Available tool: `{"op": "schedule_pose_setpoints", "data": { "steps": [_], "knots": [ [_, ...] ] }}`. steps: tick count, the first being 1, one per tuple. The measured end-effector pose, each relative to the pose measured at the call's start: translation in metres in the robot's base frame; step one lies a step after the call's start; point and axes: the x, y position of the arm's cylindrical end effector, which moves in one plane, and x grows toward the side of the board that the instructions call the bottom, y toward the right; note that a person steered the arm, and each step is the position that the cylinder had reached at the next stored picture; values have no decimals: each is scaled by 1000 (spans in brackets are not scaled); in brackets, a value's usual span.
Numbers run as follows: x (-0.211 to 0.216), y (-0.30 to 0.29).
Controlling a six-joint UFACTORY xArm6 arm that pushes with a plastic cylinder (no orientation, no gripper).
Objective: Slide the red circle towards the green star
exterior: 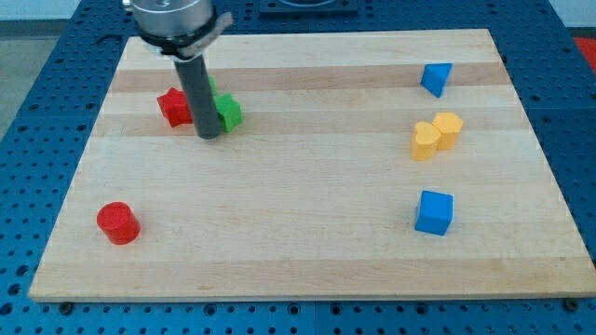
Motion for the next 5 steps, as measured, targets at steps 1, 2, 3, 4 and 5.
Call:
{"op": "schedule_pose_setpoints", "data": {
  "steps": [1,2,3,4,5],
  "knots": [
    [-2,-19],
    [22,-24],
    [63,6],
    [112,14],
    [166,14]
  ]
}}
